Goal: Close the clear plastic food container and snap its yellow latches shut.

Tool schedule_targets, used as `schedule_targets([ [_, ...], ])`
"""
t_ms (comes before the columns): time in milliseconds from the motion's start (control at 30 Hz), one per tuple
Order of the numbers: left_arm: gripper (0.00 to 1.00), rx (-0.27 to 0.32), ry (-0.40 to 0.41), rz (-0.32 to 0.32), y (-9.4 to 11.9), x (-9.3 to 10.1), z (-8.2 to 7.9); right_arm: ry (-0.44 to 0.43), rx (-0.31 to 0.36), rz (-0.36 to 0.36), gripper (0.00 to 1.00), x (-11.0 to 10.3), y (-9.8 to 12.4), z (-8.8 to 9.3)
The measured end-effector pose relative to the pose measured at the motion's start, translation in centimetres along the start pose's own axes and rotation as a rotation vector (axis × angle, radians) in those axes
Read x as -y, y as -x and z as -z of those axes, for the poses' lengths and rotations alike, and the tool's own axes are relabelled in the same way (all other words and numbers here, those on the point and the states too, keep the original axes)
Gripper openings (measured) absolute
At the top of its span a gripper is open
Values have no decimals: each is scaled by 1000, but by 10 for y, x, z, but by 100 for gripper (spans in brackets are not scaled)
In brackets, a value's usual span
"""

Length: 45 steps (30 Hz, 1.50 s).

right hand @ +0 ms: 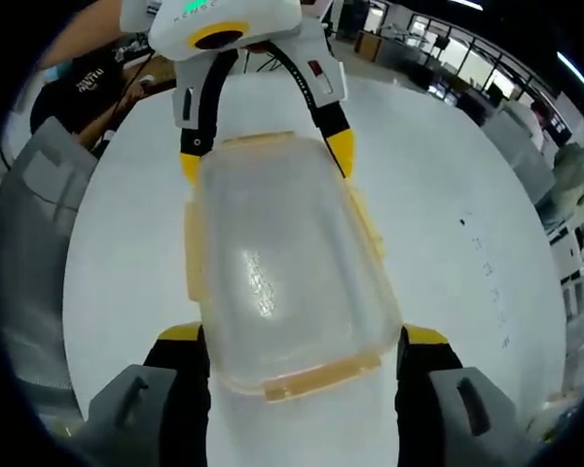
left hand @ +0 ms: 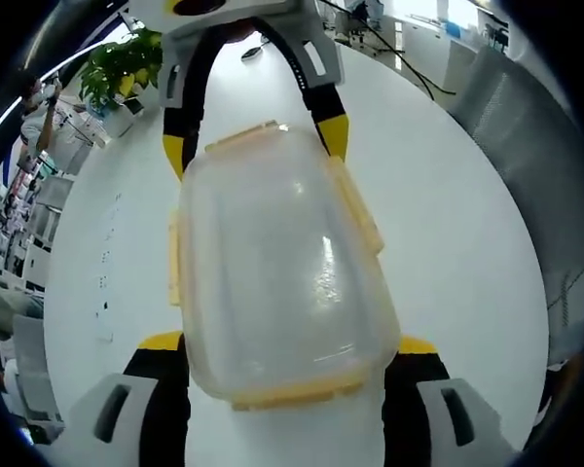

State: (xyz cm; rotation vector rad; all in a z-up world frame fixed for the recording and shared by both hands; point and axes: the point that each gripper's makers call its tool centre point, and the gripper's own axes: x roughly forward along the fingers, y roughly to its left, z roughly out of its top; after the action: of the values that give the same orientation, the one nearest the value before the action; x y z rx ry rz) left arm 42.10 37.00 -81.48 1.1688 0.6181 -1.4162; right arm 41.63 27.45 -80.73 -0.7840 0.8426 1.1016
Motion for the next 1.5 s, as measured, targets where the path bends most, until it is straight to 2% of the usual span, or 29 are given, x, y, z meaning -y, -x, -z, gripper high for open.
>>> schedule_targets([
  [100,77,-22,-24,-30,2,-5,3,-18,5,11,76,3,-1,-1],
  [233,75,-35,19,-58,7,-7,5,-26,6,33,78,6,0,-2],
  [333,77,-10,39,-77,13,-7,-1,-42,29,43,84,10,4,-5],
  [400,82,18,89,-72,16,-5,-6,-43,41,43,86,10,8,-8],
  [467,87,17,106,-80,19,-7,-7,-44,43,44,86,8,11,-9],
  [567,88,39,136,-110,22,-11,-10,-43,52,51,89,7,16,-10],
  [667,95,109,183,-138,28,-14,-20,-56,62,49,92,6,21,-10],
  [767,98,141,234,-173,33,-20,-21,-22,152,70,92,6,29,-22],
  [867,99,287,347,-202,42,-23,-37,-52,182,70,92,2,35,-24],
  [900,99,328,383,-220,48,-25,-40,-52,214,77,95,1,38,-27],
  [967,99,337,467,-217,52,-21,-39,-44,242,93,100,2,42,-29],
  [1033,99,359,537,-210,55,-15,-41,-50,255,101,99,-1,47,-29],
  [1167,99,381,551,-240,63,-4,-43,-91,255,119,100,-7,58,-25],
  [1267,99,454,600,-239,69,8,-56,-105,281,144,100,-14,68,-26],
  [1433,99,479,604,-285,82,26,-63,-113,284,159,100,-29,79,-24],
  [1500,99,488,644,-284,87,34,-63,-113,294,169,100,-36,85,-24],
])
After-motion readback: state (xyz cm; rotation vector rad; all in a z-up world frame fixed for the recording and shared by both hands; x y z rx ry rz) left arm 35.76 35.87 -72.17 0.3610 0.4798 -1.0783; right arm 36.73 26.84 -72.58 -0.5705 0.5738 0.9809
